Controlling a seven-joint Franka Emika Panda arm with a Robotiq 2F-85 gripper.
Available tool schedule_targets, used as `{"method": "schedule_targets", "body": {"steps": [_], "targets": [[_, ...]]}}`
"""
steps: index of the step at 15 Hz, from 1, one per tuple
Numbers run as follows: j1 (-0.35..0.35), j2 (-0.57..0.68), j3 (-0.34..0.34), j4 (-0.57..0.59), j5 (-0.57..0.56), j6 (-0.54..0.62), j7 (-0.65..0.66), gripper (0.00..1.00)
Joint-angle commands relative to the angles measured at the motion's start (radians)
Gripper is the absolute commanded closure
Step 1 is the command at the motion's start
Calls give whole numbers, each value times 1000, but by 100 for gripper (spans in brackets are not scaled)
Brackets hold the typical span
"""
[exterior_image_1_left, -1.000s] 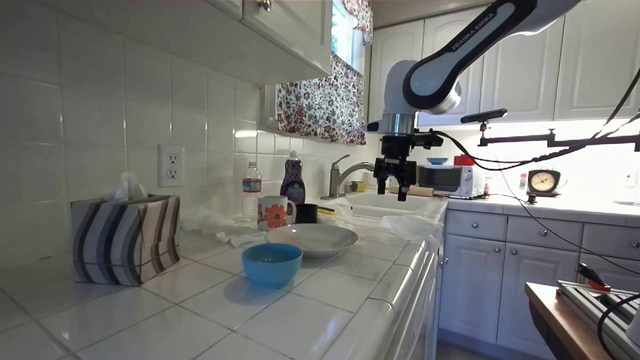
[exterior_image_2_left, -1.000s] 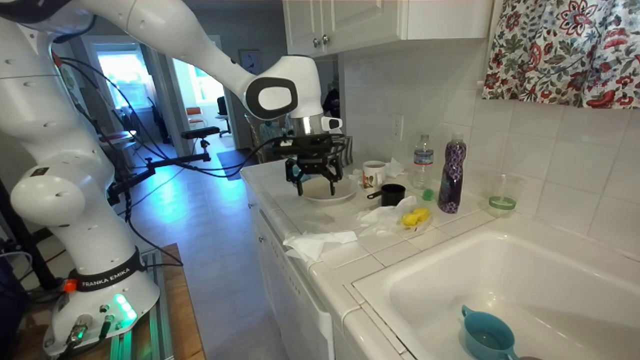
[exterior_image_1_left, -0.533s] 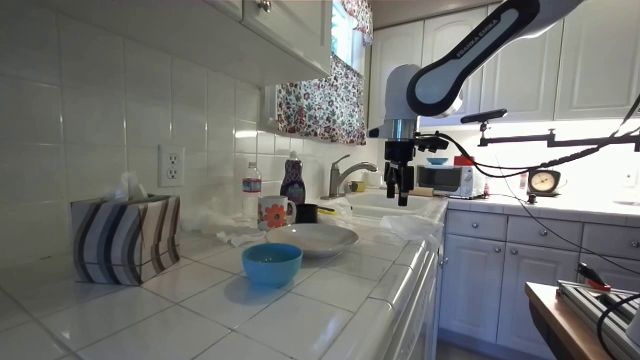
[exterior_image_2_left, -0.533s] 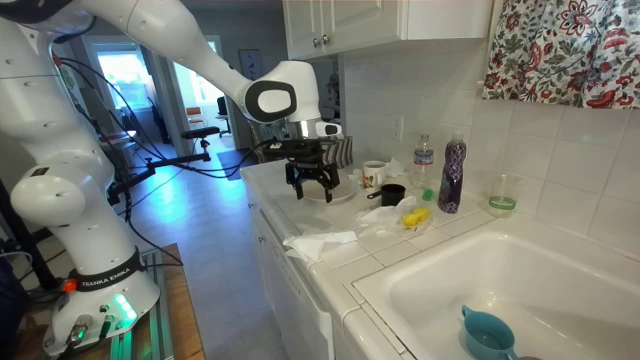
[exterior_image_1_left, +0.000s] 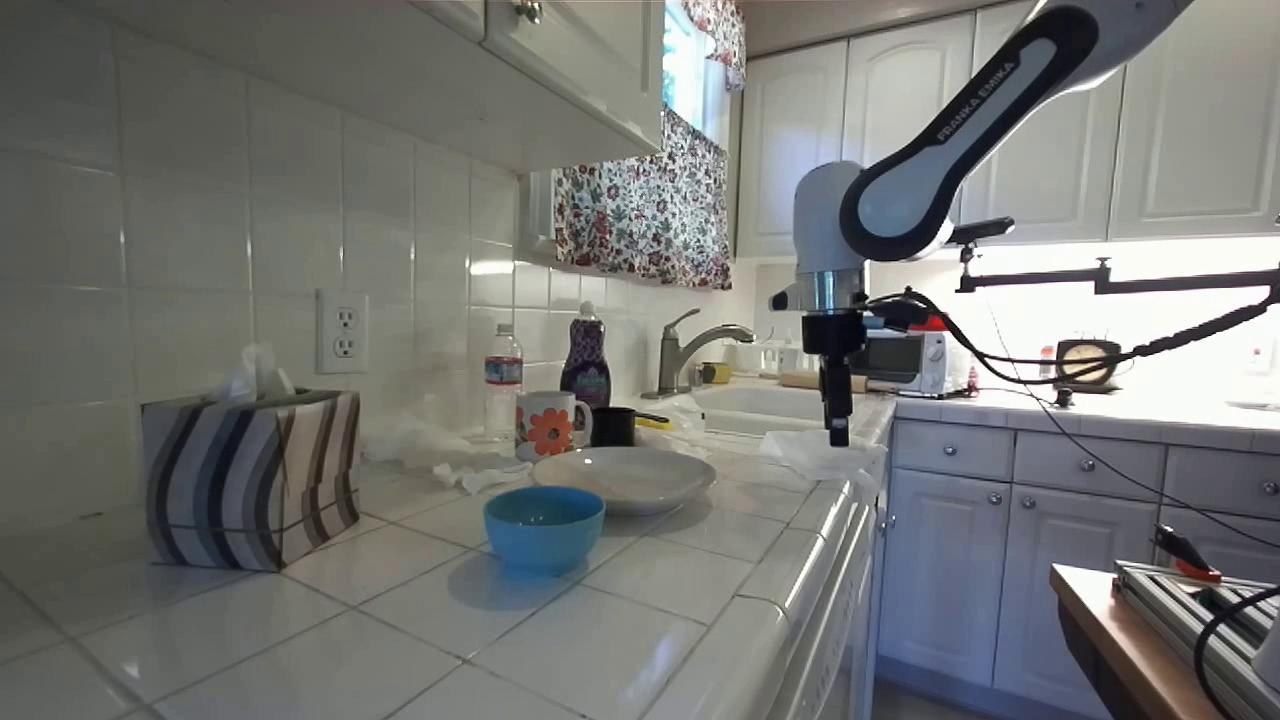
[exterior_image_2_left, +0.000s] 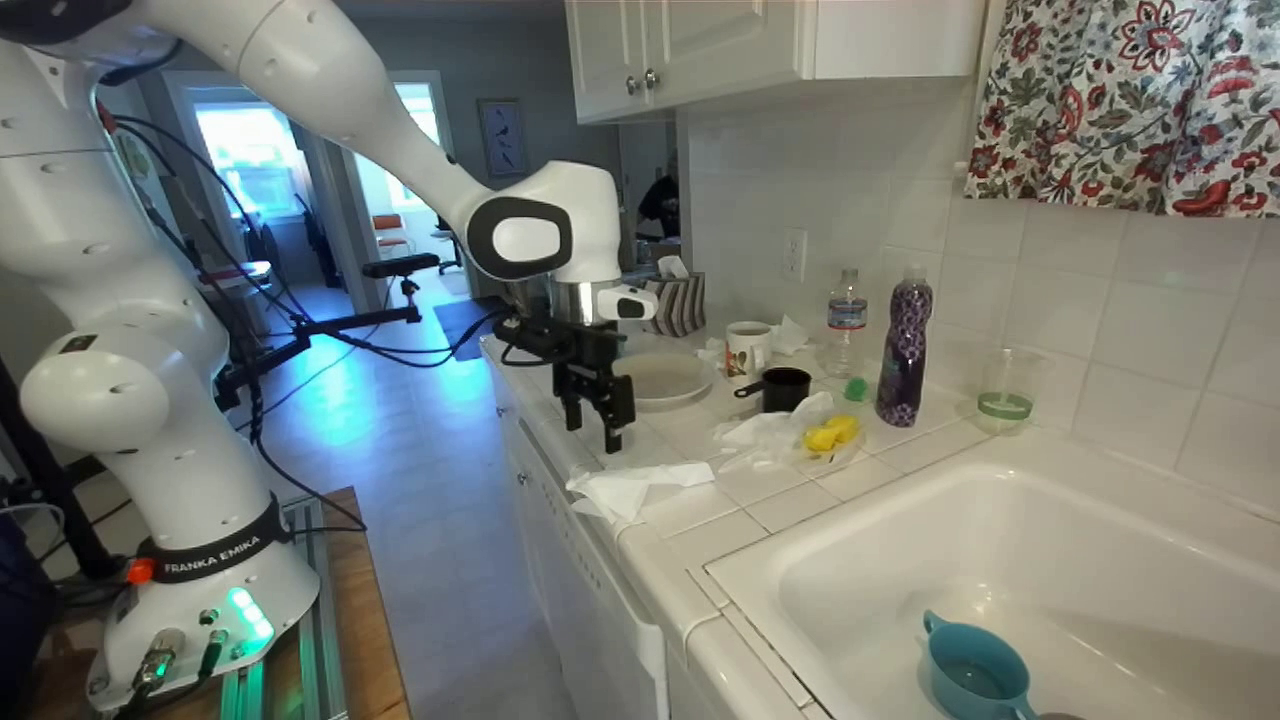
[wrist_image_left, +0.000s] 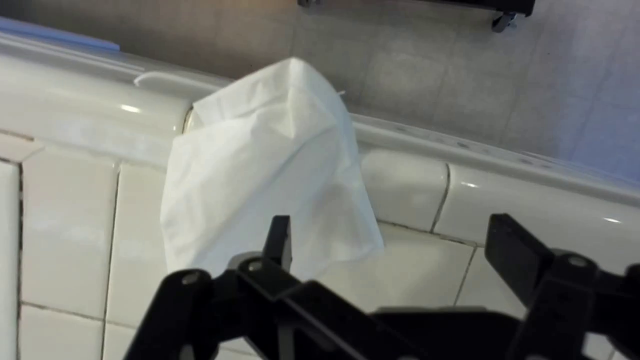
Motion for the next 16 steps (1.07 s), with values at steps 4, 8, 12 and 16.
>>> {"method": "schedule_targets", "body": {"steps": [4,8,12,16], "targets": [[-50,-136,-31,-78,-87,-12,177,0],[-86,-167,-38,-97,-131,-9,242,0],[-113,-119,-52,-94,-174,94,247,0],[-121,-58,-73,-82,-171,197,225,0]]}}
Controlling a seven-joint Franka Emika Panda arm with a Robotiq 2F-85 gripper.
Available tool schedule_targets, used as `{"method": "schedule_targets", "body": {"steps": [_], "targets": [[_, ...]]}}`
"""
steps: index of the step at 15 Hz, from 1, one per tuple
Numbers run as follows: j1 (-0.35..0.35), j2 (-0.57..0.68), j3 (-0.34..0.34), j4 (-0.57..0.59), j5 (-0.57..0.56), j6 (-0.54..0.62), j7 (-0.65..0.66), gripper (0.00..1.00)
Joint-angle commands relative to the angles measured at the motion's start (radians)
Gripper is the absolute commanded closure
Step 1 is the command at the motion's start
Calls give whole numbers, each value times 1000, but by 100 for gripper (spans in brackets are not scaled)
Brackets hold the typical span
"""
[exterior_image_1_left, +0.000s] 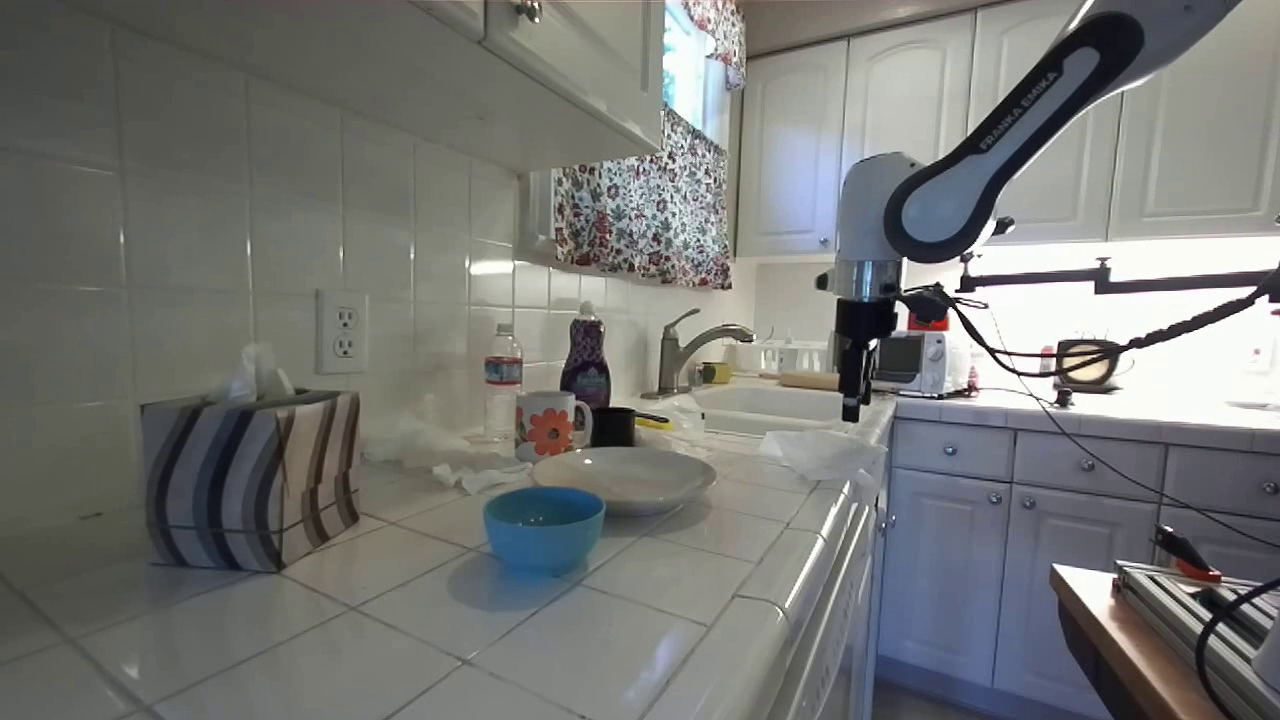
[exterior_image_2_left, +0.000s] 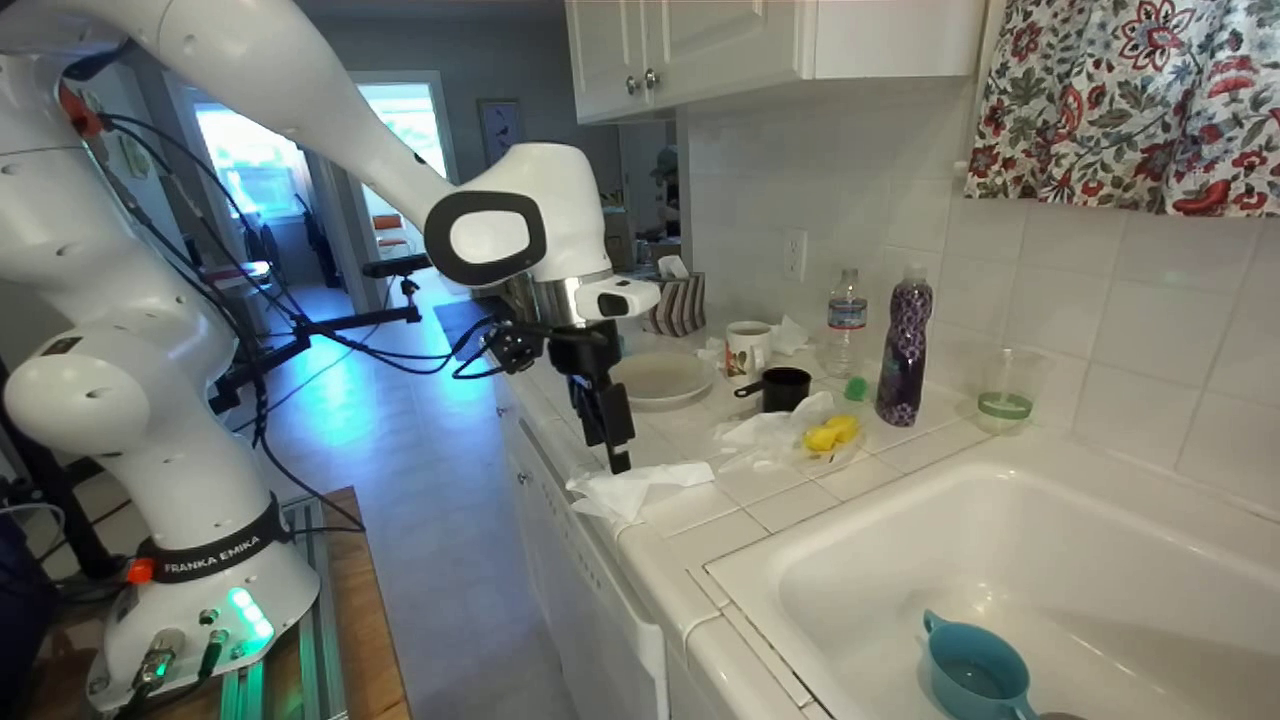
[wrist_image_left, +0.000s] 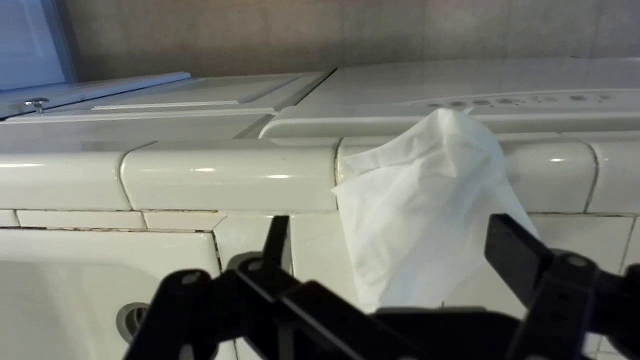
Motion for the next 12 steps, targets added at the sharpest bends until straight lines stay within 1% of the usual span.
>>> {"method": "schedule_targets", "body": {"steps": [1,8,9,10,11,12], "targets": [[-4,55,-17,-4,-10,94,0,0],[15,126,-15,-24,14,206,-1,1],[18,132,-14,-29,19,219,-2,25],[22,136,-12,-32,21,232,-1,26],[26,136,-10,-37,20,240,4,31],[28,135,-8,-40,13,245,10,40]]}}
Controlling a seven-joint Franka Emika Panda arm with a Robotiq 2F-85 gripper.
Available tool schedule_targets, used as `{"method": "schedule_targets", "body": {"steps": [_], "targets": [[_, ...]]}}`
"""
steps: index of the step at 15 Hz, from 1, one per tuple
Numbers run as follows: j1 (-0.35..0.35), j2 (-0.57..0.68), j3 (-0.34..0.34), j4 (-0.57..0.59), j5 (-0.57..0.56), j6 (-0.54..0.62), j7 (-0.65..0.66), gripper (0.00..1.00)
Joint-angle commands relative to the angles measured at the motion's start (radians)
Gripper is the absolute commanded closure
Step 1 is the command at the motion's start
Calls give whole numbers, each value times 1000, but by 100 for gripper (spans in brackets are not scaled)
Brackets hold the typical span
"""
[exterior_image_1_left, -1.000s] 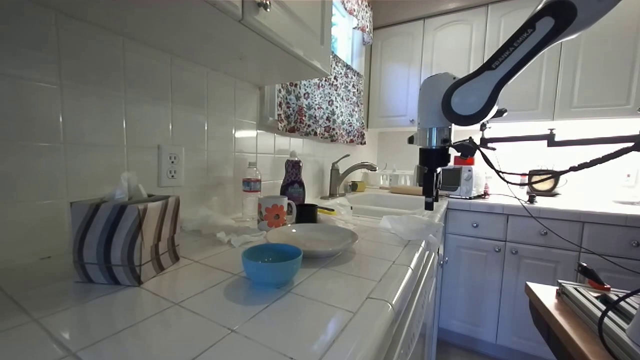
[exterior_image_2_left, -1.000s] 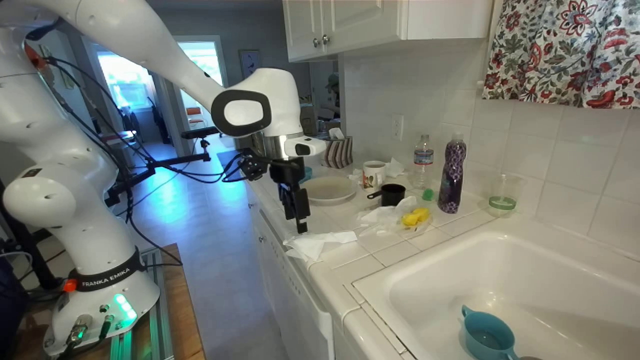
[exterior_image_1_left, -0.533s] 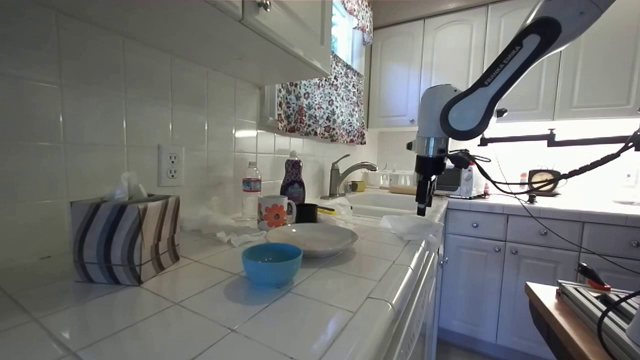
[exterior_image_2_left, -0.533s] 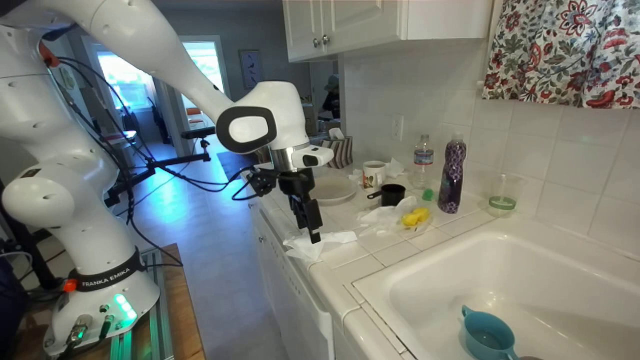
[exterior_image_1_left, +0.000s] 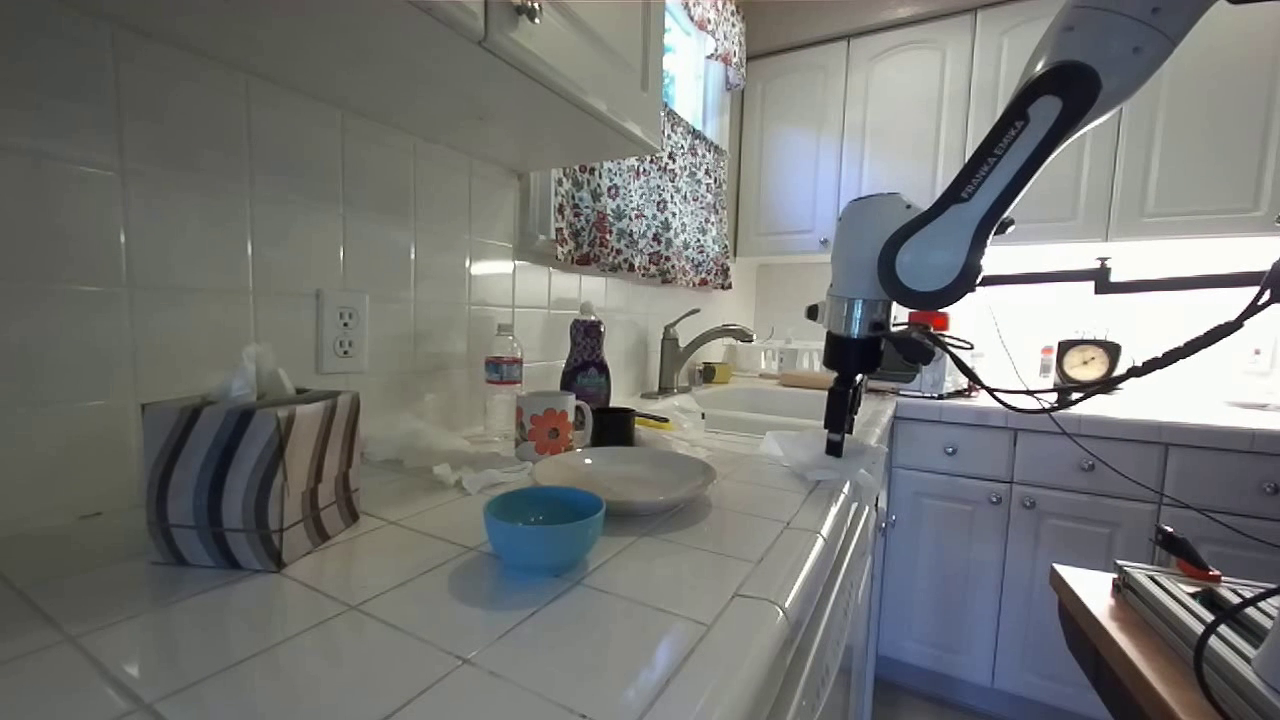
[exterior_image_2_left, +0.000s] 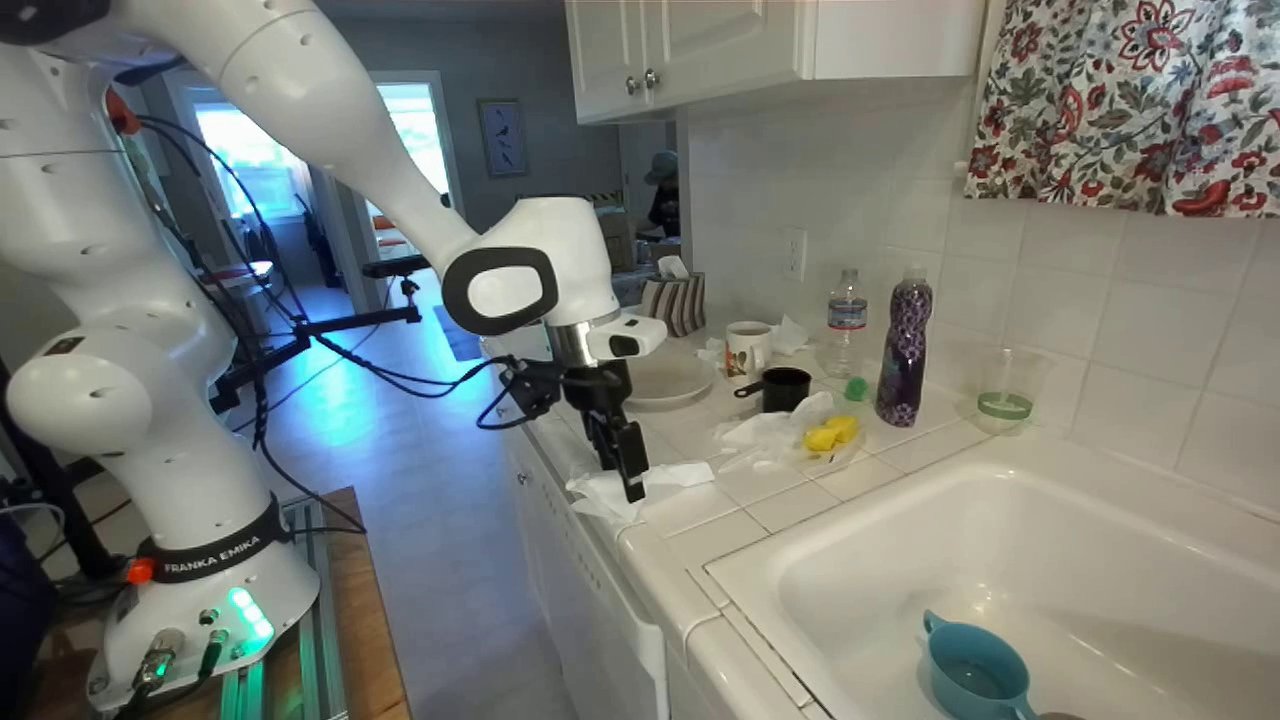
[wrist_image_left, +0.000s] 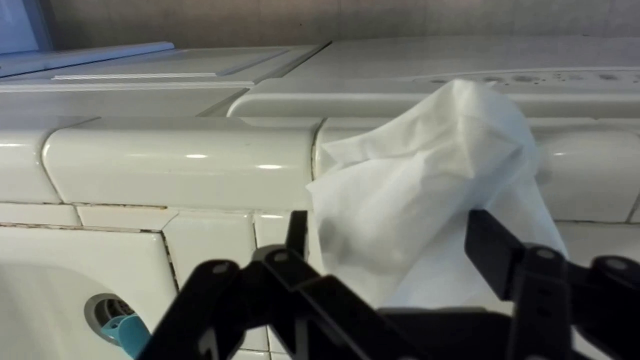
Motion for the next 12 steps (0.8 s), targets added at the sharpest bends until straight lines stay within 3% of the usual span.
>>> {"method": "schedule_targets", "body": {"steps": [1,5,6,9,12], "targets": [[13,-1,6,-20,1,36,11,47],[17,2,5,-4,1,14,-1,75],[18,2,5,-4,1,14,-1,56],[18,2,4,-4,1,14,-1,74],[18,2,4,-4,1,14,-1,74]]}}
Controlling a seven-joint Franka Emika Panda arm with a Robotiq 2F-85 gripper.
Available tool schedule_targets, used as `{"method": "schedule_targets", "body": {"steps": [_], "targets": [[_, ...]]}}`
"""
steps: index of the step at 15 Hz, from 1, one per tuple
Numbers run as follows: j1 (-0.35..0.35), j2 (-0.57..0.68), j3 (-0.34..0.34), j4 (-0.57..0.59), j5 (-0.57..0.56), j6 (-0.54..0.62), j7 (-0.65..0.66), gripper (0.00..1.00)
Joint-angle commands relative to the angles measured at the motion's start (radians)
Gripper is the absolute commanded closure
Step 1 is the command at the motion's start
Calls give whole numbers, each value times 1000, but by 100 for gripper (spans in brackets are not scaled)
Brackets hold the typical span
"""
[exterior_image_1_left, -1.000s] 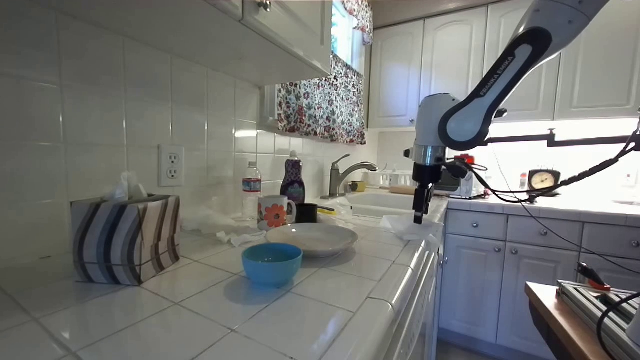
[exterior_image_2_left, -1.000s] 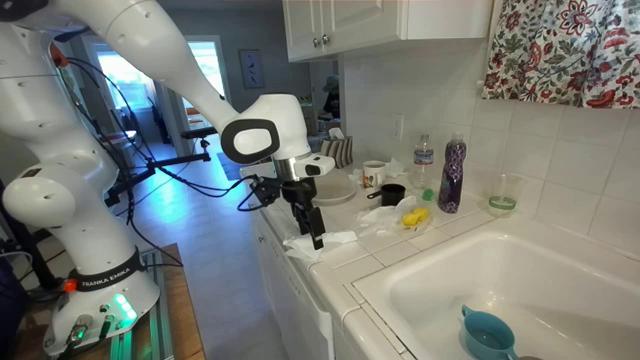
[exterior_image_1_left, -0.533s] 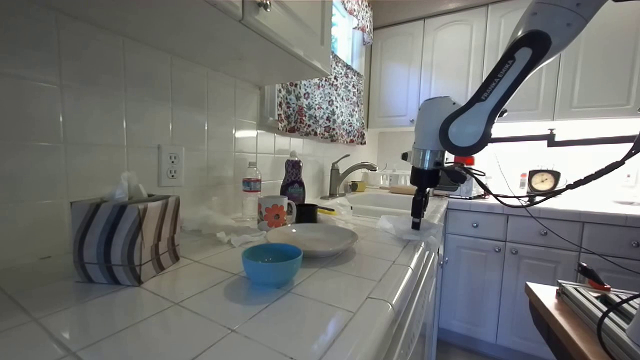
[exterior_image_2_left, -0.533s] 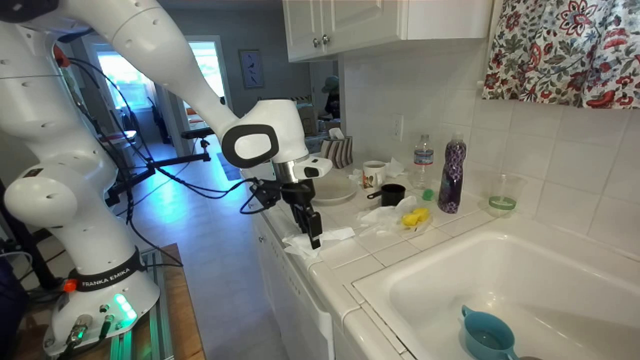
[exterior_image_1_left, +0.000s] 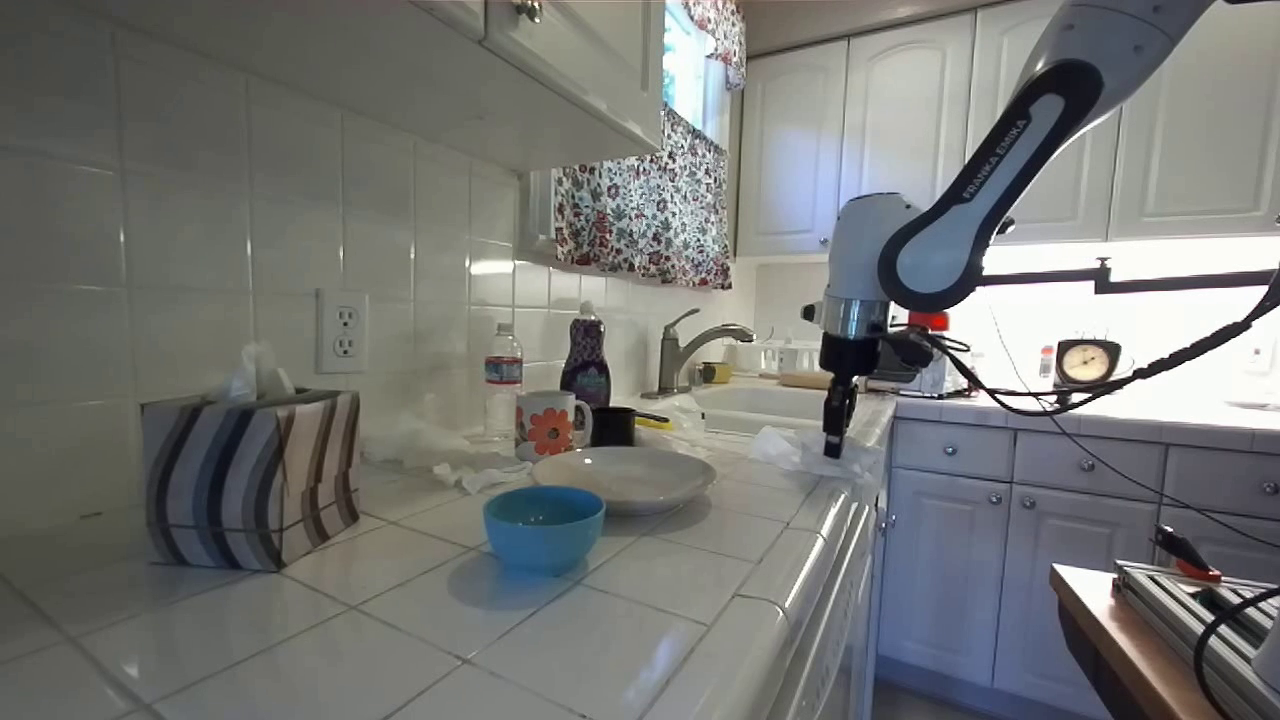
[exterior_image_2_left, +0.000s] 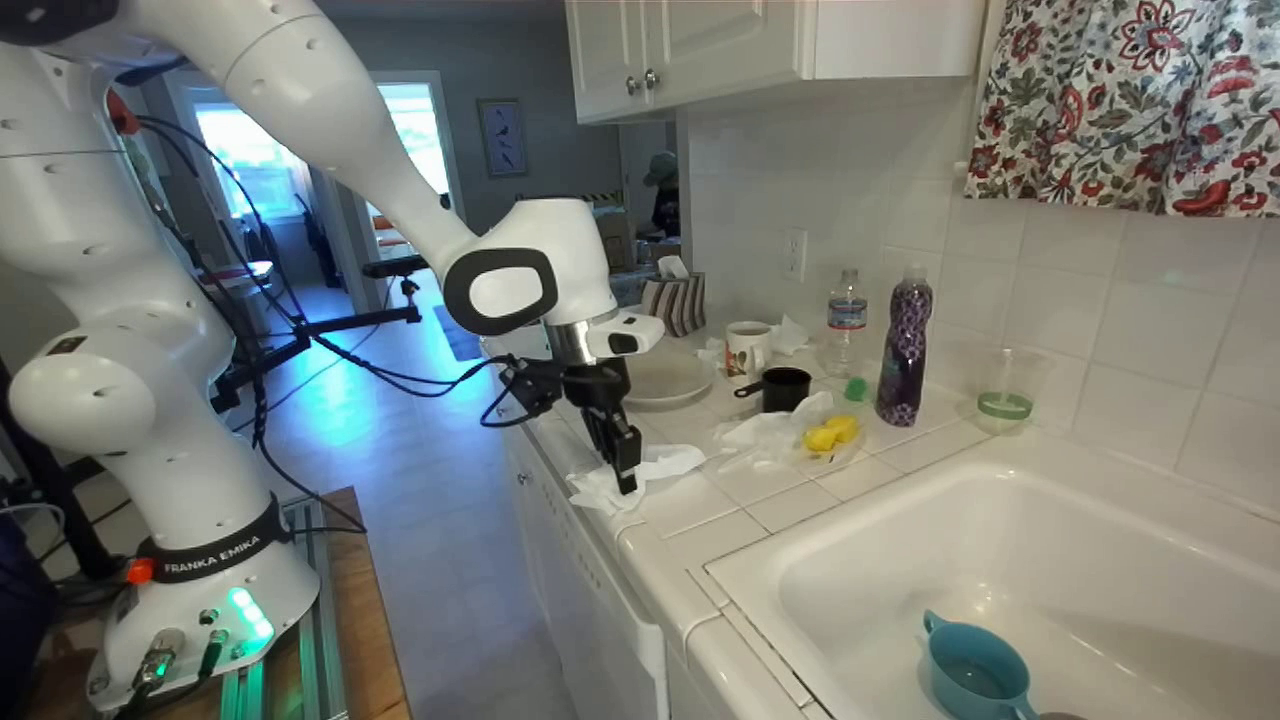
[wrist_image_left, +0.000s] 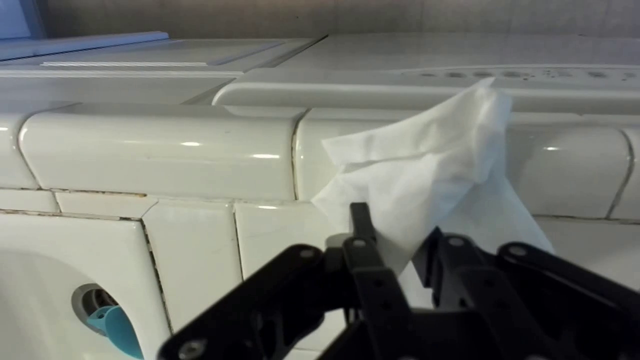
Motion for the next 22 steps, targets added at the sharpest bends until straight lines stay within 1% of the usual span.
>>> {"method": "schedule_targets", "body": {"steps": [1,2,3,4,9,15,22], "targets": [[1,-1,-1,1,1,-2,-1,74],[1,-1,-1,1,1,-2,-1,94],[1,5,-2,9,9,3,2,95],[-1,16,-2,24,-2,9,13,100],[3,74,-3,95,10,8,11,100],[17,194,4,228,33,14,11,100],[54,313,35,368,53,16,-1,100]]}}
